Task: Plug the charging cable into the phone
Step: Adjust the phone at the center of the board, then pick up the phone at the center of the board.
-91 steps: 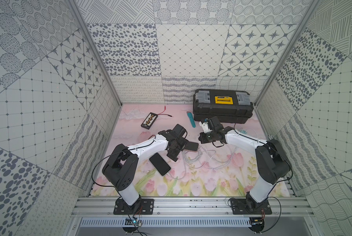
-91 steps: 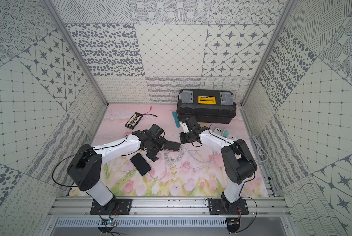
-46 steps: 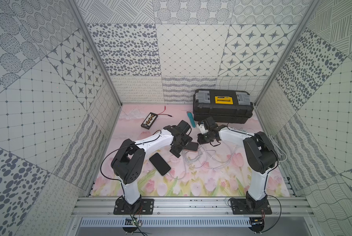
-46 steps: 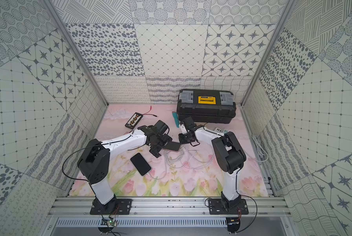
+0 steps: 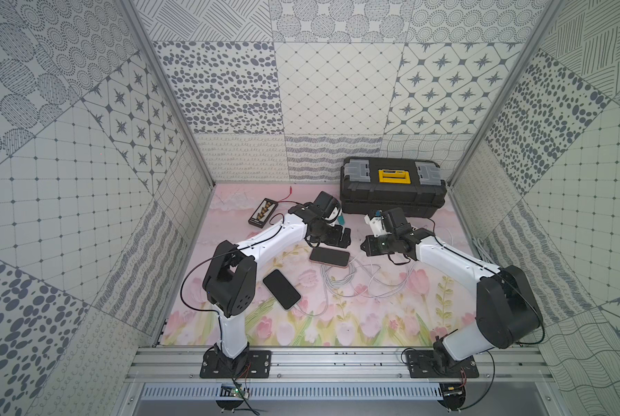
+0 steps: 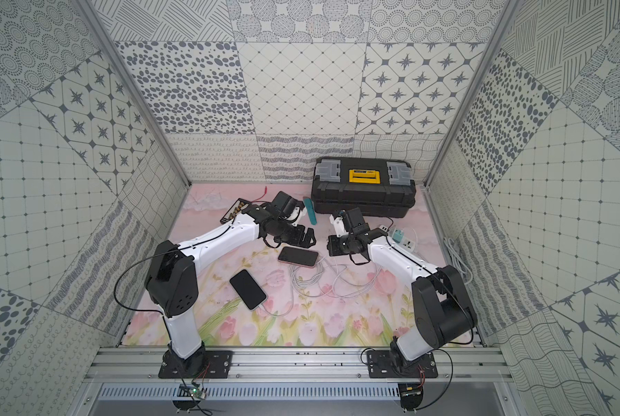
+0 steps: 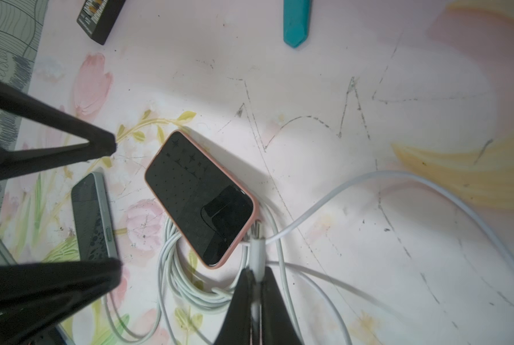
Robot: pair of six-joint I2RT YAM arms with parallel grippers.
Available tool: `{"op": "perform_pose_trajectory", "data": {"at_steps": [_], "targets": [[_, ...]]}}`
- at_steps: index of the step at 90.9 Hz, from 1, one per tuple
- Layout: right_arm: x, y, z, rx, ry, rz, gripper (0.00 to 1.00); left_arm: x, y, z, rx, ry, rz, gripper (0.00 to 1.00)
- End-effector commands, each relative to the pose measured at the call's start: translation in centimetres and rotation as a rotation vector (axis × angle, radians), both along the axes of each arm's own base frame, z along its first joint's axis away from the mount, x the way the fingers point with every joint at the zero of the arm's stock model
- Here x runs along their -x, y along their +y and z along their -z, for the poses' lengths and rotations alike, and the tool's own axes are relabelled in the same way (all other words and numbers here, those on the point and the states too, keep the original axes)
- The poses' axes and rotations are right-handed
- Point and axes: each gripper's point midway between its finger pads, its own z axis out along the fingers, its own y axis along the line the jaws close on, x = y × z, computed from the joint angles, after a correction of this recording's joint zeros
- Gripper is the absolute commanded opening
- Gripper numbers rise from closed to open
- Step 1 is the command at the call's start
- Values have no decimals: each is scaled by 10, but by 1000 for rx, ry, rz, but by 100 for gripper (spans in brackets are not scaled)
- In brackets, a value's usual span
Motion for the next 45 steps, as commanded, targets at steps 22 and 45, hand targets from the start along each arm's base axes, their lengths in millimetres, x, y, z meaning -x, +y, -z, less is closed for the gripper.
{"op": "perform_pose_trajectory", "data": {"at_steps": [22, 45], "targets": [[25, -5, -19, -21, 26, -20, 0, 26, -7, 29, 10, -194, 949, 98], [28, -3, -26, -29, 39, -35, 0, 17, 15, 48, 4, -144, 1013, 98]]}}
